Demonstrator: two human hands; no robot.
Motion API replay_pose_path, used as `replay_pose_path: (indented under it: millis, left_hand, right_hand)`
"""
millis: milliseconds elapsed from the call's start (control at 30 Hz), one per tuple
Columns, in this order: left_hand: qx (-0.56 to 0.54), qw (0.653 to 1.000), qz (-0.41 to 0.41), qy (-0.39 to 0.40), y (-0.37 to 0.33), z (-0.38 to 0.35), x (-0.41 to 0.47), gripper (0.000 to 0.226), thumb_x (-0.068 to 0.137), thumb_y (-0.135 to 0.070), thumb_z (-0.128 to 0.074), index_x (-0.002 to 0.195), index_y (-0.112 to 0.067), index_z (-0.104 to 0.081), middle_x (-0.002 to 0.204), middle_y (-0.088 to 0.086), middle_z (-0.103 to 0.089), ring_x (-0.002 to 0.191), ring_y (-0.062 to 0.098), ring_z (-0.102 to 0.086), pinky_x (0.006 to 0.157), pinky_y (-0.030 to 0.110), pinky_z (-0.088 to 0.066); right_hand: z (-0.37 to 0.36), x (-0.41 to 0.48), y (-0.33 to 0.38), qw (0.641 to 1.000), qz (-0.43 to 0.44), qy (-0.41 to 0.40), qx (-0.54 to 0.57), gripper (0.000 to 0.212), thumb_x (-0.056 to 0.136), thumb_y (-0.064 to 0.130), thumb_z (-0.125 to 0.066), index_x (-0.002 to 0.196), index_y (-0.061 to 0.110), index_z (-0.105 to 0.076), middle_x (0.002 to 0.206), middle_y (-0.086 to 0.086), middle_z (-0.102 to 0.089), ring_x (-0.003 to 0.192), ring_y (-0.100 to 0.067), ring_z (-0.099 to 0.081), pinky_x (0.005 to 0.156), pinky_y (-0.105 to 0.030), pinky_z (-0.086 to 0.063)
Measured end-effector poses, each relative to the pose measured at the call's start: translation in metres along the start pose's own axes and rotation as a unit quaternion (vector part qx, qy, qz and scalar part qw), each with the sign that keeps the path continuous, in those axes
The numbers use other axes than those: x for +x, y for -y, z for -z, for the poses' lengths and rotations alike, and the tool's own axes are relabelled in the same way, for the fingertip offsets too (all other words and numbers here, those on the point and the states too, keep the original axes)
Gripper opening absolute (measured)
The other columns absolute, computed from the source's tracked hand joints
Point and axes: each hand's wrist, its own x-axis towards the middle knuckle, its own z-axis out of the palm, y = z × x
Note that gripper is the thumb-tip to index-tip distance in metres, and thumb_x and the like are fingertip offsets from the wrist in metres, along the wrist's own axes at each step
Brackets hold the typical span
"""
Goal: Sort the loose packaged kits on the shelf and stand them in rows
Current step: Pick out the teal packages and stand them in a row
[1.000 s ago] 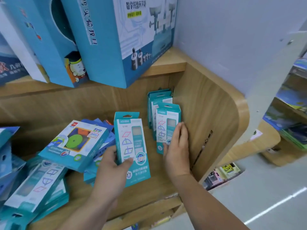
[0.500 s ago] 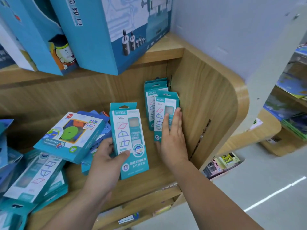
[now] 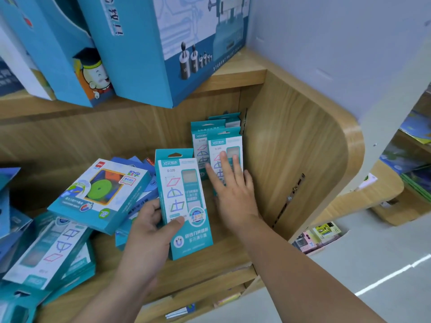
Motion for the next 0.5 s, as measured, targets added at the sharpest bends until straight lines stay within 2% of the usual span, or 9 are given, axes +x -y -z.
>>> replay_pose_path:
  millis: [67, 167, 233, 333, 367, 433, 500]
  left_hand:
    - [0.004, 1.000, -0.002, 0.003, -0.001, 0.000, 0.001, 0.028, 0.090, 0.004, -0.063, 0.112, -0.013, -0.060, 0.103, -0.001, -0.077, 0.094, 0.017, -0.074, 0.072, 0.032, -0.060]
    - [0.016, 1.000, -0.003, -0.003, -0.002, -0.003, 0.005, 0.026, 0.091, 0.004, -0.063, 0.109, -0.015, -0.060, 0.100, -0.004, -0.077, 0.093, 0.015, -0.074, 0.076, 0.036, -0.057]
    - [0.028, 1.000, -0.010, -0.008, -0.003, -0.009, 0.008, 0.026, 0.092, 0.004, -0.062, 0.108, -0.016, -0.060, 0.101, -0.004, -0.077, 0.095, 0.016, -0.073, 0.077, 0.036, -0.057]
    - [0.039, 0.999, -0.017, -0.002, -0.004, -0.024, 0.013, 0.027, 0.093, 0.004, -0.060, 0.110, -0.017, -0.058, 0.103, -0.005, -0.075, 0.093, 0.011, -0.073, 0.071, 0.027, -0.059]
    - [0.040, 0.999, -0.020, 0.003, -0.005, -0.030, 0.014, 0.028, 0.094, 0.004, -0.059, 0.111, -0.018, -0.057, 0.103, -0.006, -0.075, 0.092, 0.009, -0.073, 0.070, 0.024, -0.059]
    - [0.042, 0.999, -0.029, 0.015, -0.008, -0.042, 0.017, 0.029, 0.094, 0.005, -0.058, 0.111, -0.018, -0.055, 0.104, -0.003, -0.075, 0.092, 0.010, -0.073, 0.074, 0.029, -0.059]
    - [0.038, 0.998, -0.042, 0.028, -0.012, -0.055, 0.021, 0.029, 0.093, 0.007, -0.057, 0.112, -0.015, -0.054, 0.105, 0.000, -0.074, 0.091, 0.011, -0.073, 0.076, 0.029, -0.059]
  right_hand:
    - [0.002, 0.004, -0.005, 1.000, -0.014, 0.000, 0.014, 0.103, 0.086, 0.013, -0.070, 0.158, 0.037, 0.001, 0.168, -0.001, 0.009, 0.155, -0.034, 0.006, 0.118, -0.055, -0.025]
    - [0.010, 0.006, -0.010, 0.997, -0.021, -0.011, 0.067, 0.095, 0.091, 0.003, -0.058, 0.159, 0.032, 0.003, 0.169, 0.002, 0.005, 0.155, -0.030, 0.005, 0.121, -0.047, -0.026]
    - [0.017, 0.002, -0.011, 0.986, -0.035, -0.028, 0.164, 0.083, 0.096, 0.001, -0.052, 0.160, 0.027, -0.006, 0.168, 0.007, -0.003, 0.156, -0.021, 0.001, 0.123, -0.038, -0.021]
    - [0.031, -0.011, -0.013, 0.939, -0.099, -0.038, 0.327, 0.060, 0.103, 0.008, -0.045, 0.158, 0.024, -0.025, 0.166, 0.014, -0.014, 0.154, -0.007, -0.006, 0.122, -0.022, -0.016]
    - [0.037, -0.016, -0.013, 0.925, -0.119, -0.037, 0.358, 0.055, 0.105, 0.011, -0.043, 0.157, 0.025, -0.029, 0.165, 0.015, -0.017, 0.152, -0.003, -0.009, 0.119, -0.014, -0.016]
    - [0.051, -0.024, -0.013, 0.901, -0.146, -0.030, 0.406, 0.049, 0.106, 0.016, -0.040, 0.154, 0.026, -0.036, 0.162, 0.017, -0.023, 0.146, 0.005, -0.019, 0.106, 0.003, -0.017]
    - [0.061, -0.031, -0.014, 0.887, -0.150, -0.026, 0.437, 0.045, 0.107, 0.019, -0.040, 0.151, 0.027, -0.041, 0.158, 0.016, -0.030, 0.142, 0.007, -0.026, 0.100, 0.007, -0.018]
